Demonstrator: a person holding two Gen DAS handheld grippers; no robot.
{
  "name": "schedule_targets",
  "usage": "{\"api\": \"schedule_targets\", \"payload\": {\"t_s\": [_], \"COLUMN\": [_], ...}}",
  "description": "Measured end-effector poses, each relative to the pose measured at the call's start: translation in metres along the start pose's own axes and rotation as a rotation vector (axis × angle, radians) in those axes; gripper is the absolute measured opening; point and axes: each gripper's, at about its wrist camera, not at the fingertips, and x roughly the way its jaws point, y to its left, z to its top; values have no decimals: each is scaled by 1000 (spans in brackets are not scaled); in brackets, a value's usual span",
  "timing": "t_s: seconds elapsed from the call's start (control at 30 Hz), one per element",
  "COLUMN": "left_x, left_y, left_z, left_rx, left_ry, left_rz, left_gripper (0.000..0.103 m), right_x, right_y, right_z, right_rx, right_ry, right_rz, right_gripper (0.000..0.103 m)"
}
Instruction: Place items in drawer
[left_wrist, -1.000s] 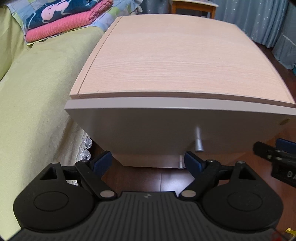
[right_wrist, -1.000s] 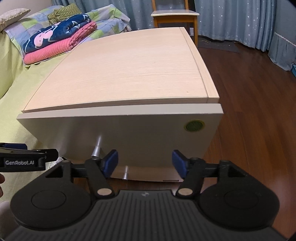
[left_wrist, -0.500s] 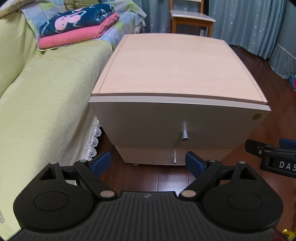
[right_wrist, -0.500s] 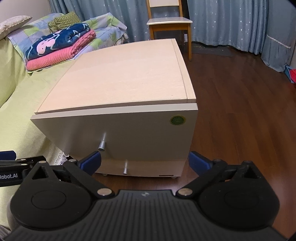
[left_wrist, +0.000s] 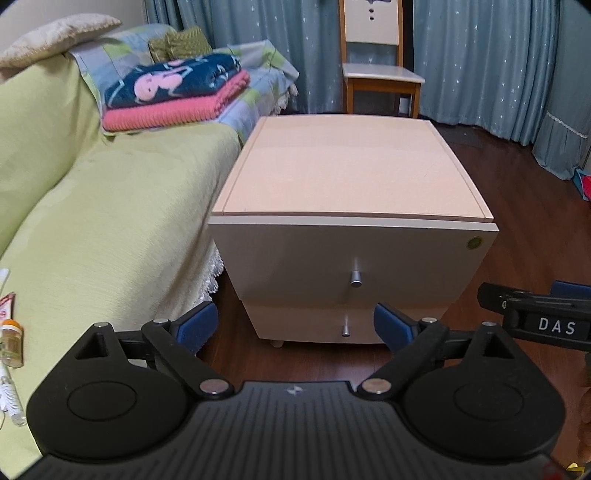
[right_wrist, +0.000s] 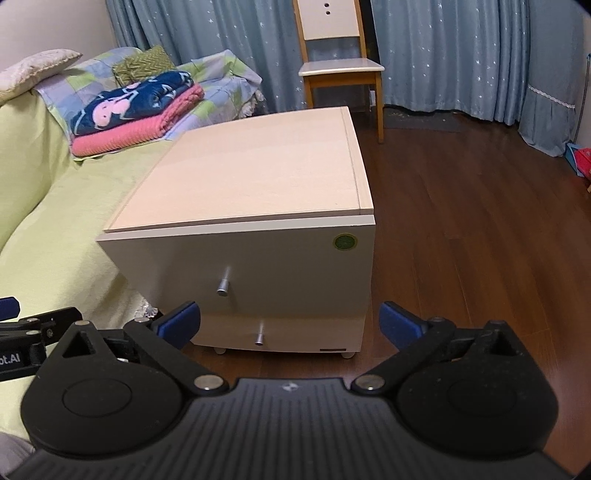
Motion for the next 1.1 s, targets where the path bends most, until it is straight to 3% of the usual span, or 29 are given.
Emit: {"api": "schedule_targets", "payload": {"t_s": [0.37, 0.63, 1.1], "left_x": [-48, -78, -60], "left_y": [-6, -15, -4], "left_z": [-16, -34, -26], "left_rx": [-4, 27, 16], "left_ry": [-77, -117, -84], "left_rz": [55, 66, 66], "left_gripper": [93, 94, 94], "right_x": [-48, -72, -60], "right_y": [6, -6, 3], "right_z": [-17, -32, -26], "right_rx": [-44, 7, -10], "right_ry": [-57, -89, -110], "right_rz": [-56, -18, -6], "right_gripper": [102, 102, 102]}}
